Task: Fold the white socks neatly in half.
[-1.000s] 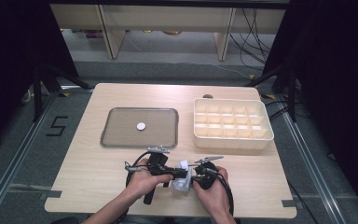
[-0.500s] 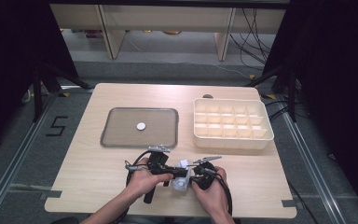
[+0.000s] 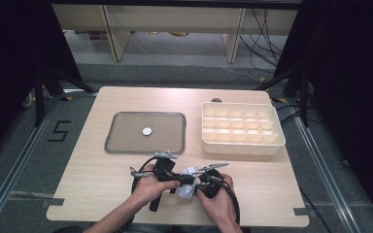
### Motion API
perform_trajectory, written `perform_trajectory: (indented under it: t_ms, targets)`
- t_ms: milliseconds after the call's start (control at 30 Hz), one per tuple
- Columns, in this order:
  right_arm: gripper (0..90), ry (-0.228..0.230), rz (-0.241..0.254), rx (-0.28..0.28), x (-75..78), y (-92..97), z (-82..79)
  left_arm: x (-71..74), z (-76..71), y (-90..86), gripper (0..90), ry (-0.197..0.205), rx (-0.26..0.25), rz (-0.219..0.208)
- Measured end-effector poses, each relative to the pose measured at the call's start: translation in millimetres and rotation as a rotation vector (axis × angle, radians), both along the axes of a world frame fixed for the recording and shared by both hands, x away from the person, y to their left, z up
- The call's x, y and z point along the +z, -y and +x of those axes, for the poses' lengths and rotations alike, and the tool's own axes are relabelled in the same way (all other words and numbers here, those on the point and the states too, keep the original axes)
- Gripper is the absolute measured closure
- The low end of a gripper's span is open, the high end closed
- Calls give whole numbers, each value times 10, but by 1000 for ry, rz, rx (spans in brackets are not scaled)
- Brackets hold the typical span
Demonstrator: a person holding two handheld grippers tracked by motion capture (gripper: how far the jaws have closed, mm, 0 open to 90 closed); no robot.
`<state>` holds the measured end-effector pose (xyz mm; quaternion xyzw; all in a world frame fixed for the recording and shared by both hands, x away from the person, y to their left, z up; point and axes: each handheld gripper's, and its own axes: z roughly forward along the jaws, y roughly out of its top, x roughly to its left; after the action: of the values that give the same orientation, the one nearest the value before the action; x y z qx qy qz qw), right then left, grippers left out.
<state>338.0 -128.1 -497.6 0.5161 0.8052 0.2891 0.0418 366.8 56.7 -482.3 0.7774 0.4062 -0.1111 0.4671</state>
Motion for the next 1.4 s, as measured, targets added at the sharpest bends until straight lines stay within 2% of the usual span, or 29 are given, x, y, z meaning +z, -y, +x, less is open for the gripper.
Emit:
perform_trajectory:
  t_ms: [67,100,133,200,267,400,433,467,500,533,600,633,667,733,767,800,833,867,900,933,1033,1067,1133,1200,1267,1333,1400]
  targets:
    - [900,-6,5,-8,-1,-2,2,-8,-7,12,827,7,16,7]
    - [900,-4,-2,10,-1,15,9,-12,-5,11,828,7,13,17]
    - [897,-22,14,-10,16,2,5,-20,0,8,827,-1,3,15]
    - [885,-23,24,-3,16,29,24,-39,3,13,827,2,1,20]
    - [861,-13,25,-10,61,90,54,-51,4,14,827,2,-3,22]
    - [788,28,67,-77,250,252,142,-64,0,29,827,8,-7,32]
    - [771,9,106,-123,309,244,147,-61,-7,36,827,15,1,36]
    - [746,39,113,-96,360,303,217,-60,-5,33,827,14,-3,38]
    - [731,-7,135,-138,408,276,223,-59,-6,32,827,14,0,40]
    - [711,-15,149,-139,428,259,248,-58,-9,33,827,16,3,44]
    - [688,-25,182,-117,424,239,292,-64,-5,33,827,16,-12,37]
    - [670,-19,235,-85,396,219,338,-66,-7,36,827,18,-12,37]
    - [658,-43,245,-85,388,191,355,-68,-9,37,827,18,-13,37]
    - [644,-36,208,-90,356,154,399,-62,-22,40,827,24,2,52]
    - [637,-36,230,-65,327,152,428,-61,-23,40,827,27,2,54]
    - [636,-67,221,-94,332,127,428,-68,-25,44,827,32,5,46]
    - [638,-71,234,-86,321,116,440,-62,-24,40,827,29,-1,56]
    - [640,-61,215,-82,318,108,449,-70,-16,38,827,26,-17,43]
    - [651,-62,221,-62,304,95,460,-72,-17,39,826,27,-17,43]
    - [671,-57,229,-53,290,82,461,-72,-20,41,826,30,-14,44]
    - [767,-46,206,-64,265,58,449,-74,-22,41,825,33,-15,45]
    - [797,-61,204,-52,269,67,449,-73,-23,42,825,34,-17,45]
    - [832,-52,188,-56,270,78,444,-67,-28,44,820,44,-20,47]
    - [838,-54,190,-48,279,89,446,-56,-40,49,793,69,-29,44]
    - [839,-56,171,-59,281,90,451,-24,-82,39,714,94,-22,44]
    - [839,-34,196,-50,262,105,460,18,-136,11,674,122,-31,46]
    - [839,-68,190,-64,277,111,452,61,-215,-21,673,146,-41,43]
